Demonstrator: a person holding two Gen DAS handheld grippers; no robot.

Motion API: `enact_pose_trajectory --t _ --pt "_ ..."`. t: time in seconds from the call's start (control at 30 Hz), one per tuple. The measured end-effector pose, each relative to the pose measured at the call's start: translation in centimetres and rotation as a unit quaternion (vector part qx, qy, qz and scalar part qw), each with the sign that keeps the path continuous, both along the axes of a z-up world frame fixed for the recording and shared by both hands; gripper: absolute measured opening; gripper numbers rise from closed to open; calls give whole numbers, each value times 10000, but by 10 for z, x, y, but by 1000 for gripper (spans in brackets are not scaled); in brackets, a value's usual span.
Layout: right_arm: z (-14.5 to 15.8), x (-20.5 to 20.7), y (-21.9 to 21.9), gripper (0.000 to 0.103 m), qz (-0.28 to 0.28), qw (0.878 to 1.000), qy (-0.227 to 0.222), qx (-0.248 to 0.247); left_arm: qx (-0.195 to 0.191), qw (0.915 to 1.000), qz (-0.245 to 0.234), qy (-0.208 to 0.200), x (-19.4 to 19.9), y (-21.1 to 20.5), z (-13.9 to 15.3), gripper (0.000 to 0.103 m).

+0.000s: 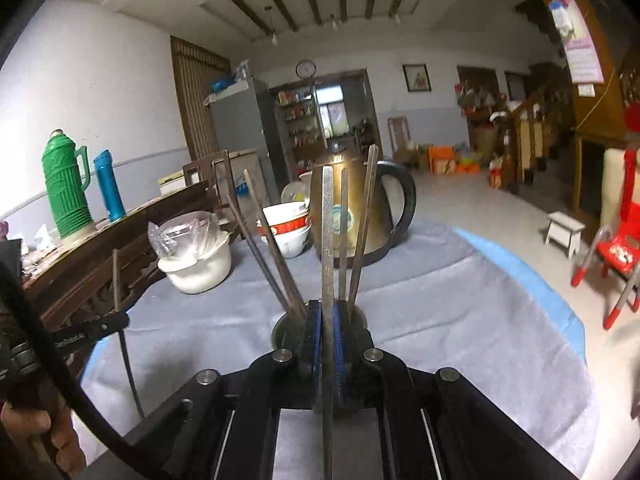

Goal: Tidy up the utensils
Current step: 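Lift both held chopsticks upright and carry them over the grey cup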

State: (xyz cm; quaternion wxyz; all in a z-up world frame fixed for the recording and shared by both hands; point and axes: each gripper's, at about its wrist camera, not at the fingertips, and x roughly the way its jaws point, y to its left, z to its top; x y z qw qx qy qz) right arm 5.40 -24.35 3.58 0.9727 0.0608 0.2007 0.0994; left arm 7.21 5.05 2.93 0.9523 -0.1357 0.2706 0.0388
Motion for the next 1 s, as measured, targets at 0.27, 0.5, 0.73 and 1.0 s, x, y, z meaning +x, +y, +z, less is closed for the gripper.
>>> enact_pose_trajectory --t 0.27,0.5,0.73,1.0 --pt "-18 -3 4 6 -79 9999 -69 -97 521 9980 113 -326 -11 -7 -8 6" --pt "-12 -23 2 7 4 9997 -162 -165 616 9970 -1 -471 -38 -7 3 6" --pt "-5 -48 -2 7 97 9996 -192 -207 394 9978 -144 -508 -77 0 13 6" --pt "-3 -70 -3 6 160 9996 -177 -168 -20 9992 -134 -379 -98 13 16 7"
